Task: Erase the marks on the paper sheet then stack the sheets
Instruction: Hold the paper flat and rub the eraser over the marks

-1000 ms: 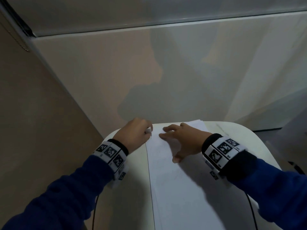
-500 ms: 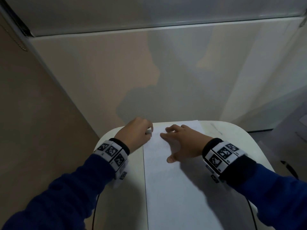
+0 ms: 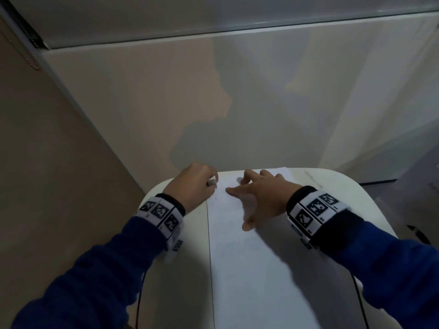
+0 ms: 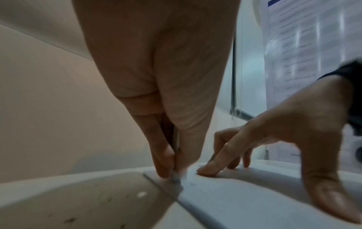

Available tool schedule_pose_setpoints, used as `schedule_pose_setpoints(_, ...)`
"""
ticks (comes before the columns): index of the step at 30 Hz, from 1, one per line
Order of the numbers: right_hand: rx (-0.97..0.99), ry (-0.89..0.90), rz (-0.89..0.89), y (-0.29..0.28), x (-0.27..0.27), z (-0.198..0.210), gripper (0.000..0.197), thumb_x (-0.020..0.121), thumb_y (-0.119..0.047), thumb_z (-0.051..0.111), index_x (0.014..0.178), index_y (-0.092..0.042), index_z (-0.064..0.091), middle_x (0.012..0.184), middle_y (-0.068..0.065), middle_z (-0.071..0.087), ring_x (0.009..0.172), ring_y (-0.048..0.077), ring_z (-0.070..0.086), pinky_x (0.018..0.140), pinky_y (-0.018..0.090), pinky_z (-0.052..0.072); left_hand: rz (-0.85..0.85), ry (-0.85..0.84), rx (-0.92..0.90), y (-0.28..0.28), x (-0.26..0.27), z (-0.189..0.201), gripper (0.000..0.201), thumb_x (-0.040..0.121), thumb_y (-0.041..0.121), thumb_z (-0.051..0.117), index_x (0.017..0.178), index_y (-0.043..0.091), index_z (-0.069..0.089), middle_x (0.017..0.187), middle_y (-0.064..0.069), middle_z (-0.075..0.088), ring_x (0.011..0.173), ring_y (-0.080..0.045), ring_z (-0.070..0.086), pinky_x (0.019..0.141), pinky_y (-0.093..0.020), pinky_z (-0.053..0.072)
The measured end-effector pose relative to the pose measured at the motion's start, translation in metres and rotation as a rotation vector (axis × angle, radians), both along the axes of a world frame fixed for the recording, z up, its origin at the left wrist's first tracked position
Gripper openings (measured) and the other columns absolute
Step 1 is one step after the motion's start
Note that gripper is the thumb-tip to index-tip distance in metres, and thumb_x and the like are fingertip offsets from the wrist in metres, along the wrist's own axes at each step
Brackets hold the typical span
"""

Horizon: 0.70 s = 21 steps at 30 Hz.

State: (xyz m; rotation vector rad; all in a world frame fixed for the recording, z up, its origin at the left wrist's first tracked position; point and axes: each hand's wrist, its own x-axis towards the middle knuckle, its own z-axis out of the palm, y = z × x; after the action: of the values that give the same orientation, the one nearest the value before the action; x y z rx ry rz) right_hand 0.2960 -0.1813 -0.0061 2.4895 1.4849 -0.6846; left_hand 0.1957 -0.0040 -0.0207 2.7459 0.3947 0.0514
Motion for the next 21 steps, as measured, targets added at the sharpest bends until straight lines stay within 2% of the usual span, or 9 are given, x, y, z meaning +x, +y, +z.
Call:
schedule_pose_setpoints(2,0.003,0.0,0.008,0.001,0.0,0.0,0.091,0.066,-0.068,0.074,0.143,-0.055,0.027,0.144,-0.006,0.028,0.128,0.029,0.034,0.098,0.048,0.036,-0.045,0.054,-0.013,-0.002,-0.003,0.0,0.014,0.084,0.013,0.06,0.083,0.019,0.073,0.079,0.002,0.069,0.072,-0.017,0.064,0.061,-0.031,0.052)
schedule_pose_setpoints(4,0.005,-0.005,0.004,0.0,0.0,-0.001,0.092,0.066,-0.068,0.073,0.144,-0.056,0.025,0.144,-0.006,0.028,0.127,0.029,0.035,0.096,0.047,0.037,-0.065,0.083,-0.018,-0.002,-0.004,0.0,0.014,0.082,0.013,0.061,0.083,0.02,0.073,0.078,0.002,0.069,0.072,-0.016,0.064,0.064,-0.031,0.054)
schedule_pose_setpoints(10,0.0,0.007,-0.013,0.002,-0.001,-0.003,0.092,0.065,-0.067,0.074,0.142,-0.057,0.025,0.145,-0.007,0.028,0.127,0.03,0.034,0.095,0.048,0.036,-0.008,0.033,-0.018,0.003,0.001,-0.001,0.013,0.086,0.016,0.058,0.084,0.019,0.07,0.079,0.001,0.069,0.072,-0.017,0.065,0.065,-0.033,0.056)
schedule_pose_setpoints(14,0.0,0.003,-0.021,0.0,-0.002,-0.004,0.093,0.066,-0.067,0.074,0.143,-0.057,0.024,0.146,-0.007,0.028,0.127,0.03,0.034,0.098,0.049,0.038,-0.098,0.126,0.027,-0.006,-0.006,0.0,0.012,0.083,0.012,0.06,0.085,0.018,0.07,0.077,0.005,0.064,0.07,-0.016,0.06,0.059,-0.027,0.044)
schedule_pose_setpoints(18,-0.002,0.009,-0.024,0.001,-0.003,-0.003,0.093,0.066,-0.067,0.074,0.144,-0.057,0.024,0.147,-0.006,0.028,0.128,0.031,0.034,0.099,0.049,0.038,-0.016,0.079,0.017,0.008,-0.004,-0.001,0.015,0.081,0.017,0.056,0.08,0.022,0.07,0.075,0.003,0.068,0.071,-0.018,0.064,0.062,-0.031,0.054)
schedule_pose_setpoints(21,-0.008,0.007,-0.028,0.001,-0.003,-0.002,0.093,0.065,-0.066,0.075,0.144,-0.056,0.026,0.146,-0.005,0.029,0.128,0.031,0.035,0.1,0.051,0.038,-0.016,0.07,0.017,0.01,-0.002,0.001,0.014,0.08,0.015,0.057,0.079,0.02,0.069,0.074,0.001,0.068,0.07,-0.019,0.064,0.062,-0.033,0.054)
